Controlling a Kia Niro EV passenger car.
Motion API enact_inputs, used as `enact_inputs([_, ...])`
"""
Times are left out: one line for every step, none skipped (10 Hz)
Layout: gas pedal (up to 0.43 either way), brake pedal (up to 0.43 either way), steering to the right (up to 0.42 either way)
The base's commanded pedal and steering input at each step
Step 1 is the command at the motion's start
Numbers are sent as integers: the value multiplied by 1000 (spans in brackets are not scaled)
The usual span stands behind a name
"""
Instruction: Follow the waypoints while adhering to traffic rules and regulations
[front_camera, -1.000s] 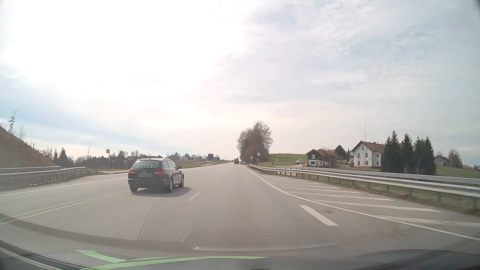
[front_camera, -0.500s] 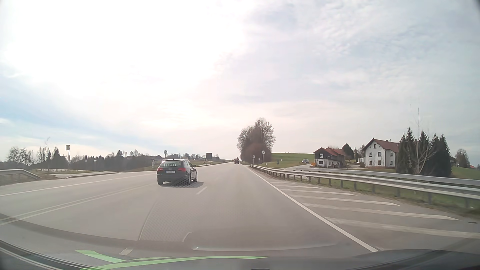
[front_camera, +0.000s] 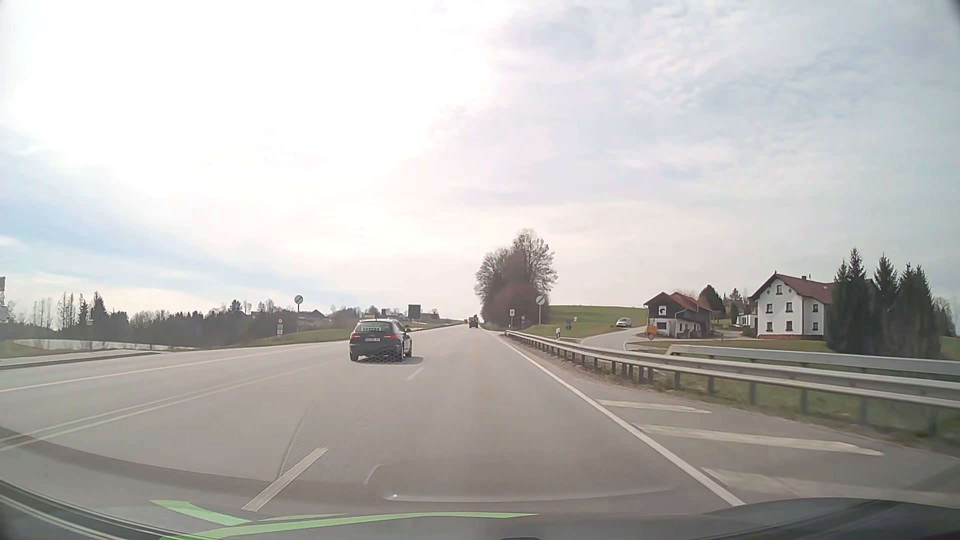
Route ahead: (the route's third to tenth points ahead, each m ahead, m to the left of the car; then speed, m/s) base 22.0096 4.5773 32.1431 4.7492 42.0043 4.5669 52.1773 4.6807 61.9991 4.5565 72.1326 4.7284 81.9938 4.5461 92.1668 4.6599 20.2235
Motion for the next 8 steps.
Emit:
enact_inputs([311,0,0])
enact_inputs([311,0,0])
enact_inputs([311,0,0])
enact_inputs([311,0,0])
enact_inputs([319,0,0])
enact_inputs([319,0,0])
enact_inputs([319,0,0])
enact_inputs([319,0,0])
